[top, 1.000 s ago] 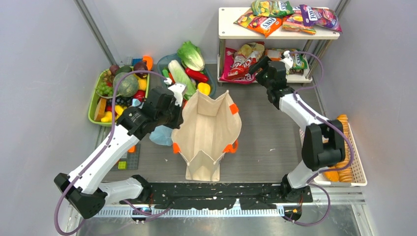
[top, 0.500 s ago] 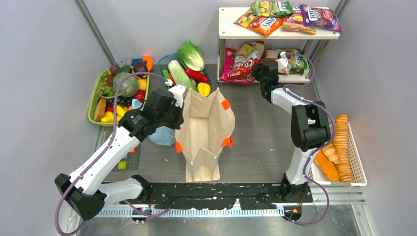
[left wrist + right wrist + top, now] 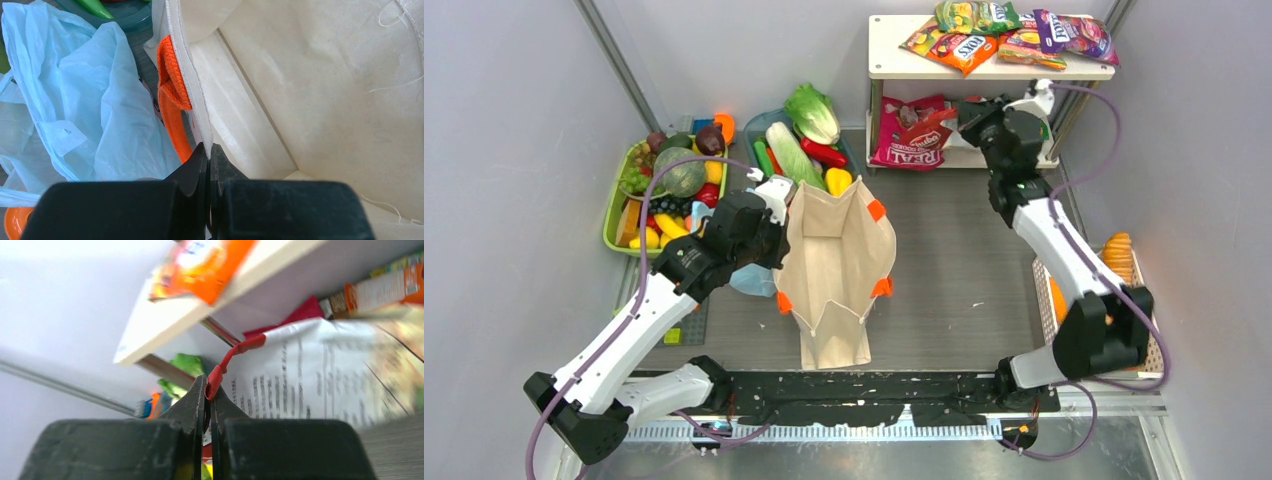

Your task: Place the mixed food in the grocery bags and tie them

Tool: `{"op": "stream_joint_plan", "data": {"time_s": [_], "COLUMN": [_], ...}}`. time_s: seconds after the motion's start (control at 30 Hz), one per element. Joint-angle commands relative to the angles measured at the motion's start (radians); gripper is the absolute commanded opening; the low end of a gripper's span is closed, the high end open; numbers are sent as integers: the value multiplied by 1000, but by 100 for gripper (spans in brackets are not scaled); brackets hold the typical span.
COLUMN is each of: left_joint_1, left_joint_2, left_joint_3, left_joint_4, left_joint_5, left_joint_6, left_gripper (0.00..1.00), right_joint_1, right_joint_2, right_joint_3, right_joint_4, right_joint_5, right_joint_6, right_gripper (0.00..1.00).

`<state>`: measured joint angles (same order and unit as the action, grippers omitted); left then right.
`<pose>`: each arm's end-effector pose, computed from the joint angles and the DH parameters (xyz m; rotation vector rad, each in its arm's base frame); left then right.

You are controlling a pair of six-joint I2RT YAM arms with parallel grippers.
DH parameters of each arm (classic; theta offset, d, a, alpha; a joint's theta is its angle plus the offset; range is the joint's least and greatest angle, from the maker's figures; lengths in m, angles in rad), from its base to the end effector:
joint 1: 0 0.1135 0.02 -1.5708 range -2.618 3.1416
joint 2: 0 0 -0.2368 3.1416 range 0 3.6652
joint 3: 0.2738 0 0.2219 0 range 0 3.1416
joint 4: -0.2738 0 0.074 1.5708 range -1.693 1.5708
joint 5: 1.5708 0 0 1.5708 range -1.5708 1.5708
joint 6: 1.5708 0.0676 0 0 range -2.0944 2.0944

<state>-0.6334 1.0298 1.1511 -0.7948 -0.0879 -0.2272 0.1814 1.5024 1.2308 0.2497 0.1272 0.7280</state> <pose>0.1755 -0.1215 0.3137 0.4102 2.2294 -0.3645 0.3623 0.0577 0.3471 0.5353 1.5351 0.6044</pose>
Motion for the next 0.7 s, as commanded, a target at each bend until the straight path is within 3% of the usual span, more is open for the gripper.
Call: {"op": "stream_joint_plan", "data": {"time_s": [0.0,0.13,0.3,0.5,0.67], "left_joint_1": [8,8,12,30,57], "left_joint_2": [-31,-31,-20,-4,5], "left_joint_3": [-1,0,7,16,17], "left_joint_4": [95,93,87,77,75], "left_joint_5": [-36,-37,-36,-28,9], "left_joint_6": [9,9,8,-3,-19], "left_gripper": [0,0,0,0,0], "right_joint_1": [-3,-3,20,253,417], "right_joint_2": [-227,-402,-551,-551,-447], "right_joint_3": [-46,-106,-61,120,305], "right_joint_4": [14,-45,-176,-418,-511], "right_joint_5": [-83,-178,-333,-264,-341], "right_joint_6": [-55,-63,-57,-143,-154], "right_gripper": [5,5,5,5,5]}}
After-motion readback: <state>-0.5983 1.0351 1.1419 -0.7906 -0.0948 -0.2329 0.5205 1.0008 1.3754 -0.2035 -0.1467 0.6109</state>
